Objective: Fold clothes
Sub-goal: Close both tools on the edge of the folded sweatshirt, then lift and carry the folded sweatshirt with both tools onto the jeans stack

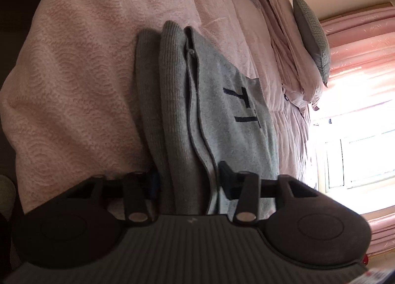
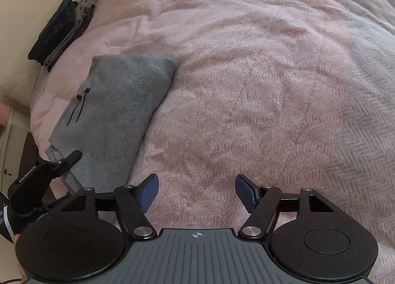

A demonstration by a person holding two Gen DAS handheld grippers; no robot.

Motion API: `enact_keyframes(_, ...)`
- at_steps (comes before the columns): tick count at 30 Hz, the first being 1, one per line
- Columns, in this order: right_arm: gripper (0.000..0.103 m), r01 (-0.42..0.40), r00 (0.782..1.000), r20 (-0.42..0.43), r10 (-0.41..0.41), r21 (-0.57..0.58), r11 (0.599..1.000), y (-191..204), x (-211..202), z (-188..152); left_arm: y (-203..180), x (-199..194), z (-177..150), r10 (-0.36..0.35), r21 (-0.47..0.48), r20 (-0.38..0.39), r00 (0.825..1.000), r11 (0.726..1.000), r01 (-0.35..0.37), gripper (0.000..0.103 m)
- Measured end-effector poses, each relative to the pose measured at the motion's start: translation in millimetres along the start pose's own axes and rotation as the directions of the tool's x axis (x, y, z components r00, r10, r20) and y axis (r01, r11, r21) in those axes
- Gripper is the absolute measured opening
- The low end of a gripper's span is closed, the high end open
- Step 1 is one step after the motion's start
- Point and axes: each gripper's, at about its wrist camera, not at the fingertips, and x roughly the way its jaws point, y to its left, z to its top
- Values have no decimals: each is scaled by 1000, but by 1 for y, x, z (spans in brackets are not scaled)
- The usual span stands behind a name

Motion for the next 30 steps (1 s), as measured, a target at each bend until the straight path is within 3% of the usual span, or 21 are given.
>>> enact_keyframes(3,66,-75,997,-10,74,-64,995,-3,0,26,-20,-10,6,25,102,17,1000,994,-27,21)
enact_keyframes(6,66,-196,980,-60,189,-164,967,-3,1,70,-35,-21,12,28,161,41,999,986,-34,21)
enact_keyframes(9,66,-308,947,-180,266,-278,910,3,18,123,-32,-11,9,73,148,20,997,986,-75,23)
enact_keyframes(12,66,-361,924,-270,272,-371,856,16,48,172,-23,-9,2,88,84,42,995,992,-91,29)
enact_keyframes(14,66,-432,879,-371,299,-358,828,24,79,202,-24,-11,-2,100,46,65,993,994,-103,30)
enact_keyframes(18,66,-559,755,-567,329,-293,776,43,145,232,-28,-12,-8,135,26,103,986,990,-138,31)
enact_keyframes(19,66,-578,728,-603,326,-283,765,47,160,235,-28,-12,-10,142,18,111,984,989,-145,32)
enact_keyframes(21,65,-635,653,-667,358,-225,739,52,185,243,-28,-10,-11,152,1,129,980,988,-153,32)
enact_keyframes(23,65,-672,598,-701,389,-174,720,54,201,249,-25,-11,-16,158,-20,141,977,987,-157,33)
enact_keyframes(24,60,-688,573,-716,398,-157,709,56,208,250,-24,-9,-17,157,-31,145,977,988,-154,34)
enact_keyframes(26,54,-714,535,-746,397,-147,685,60,217,249,-21,-5,-17,152,-36,148,977,988,-148,37)
enact_keyframes(27,45,-725,521,-754,400,-143,674,62,221,246,-19,-1,-17,144,-38,149,978,989,-140,38)
enact_keyframes(30,37,-735,528,-742,412,-157,659,61,221,239,-17,6,-12,128,-51,148,981,991,-122,38)
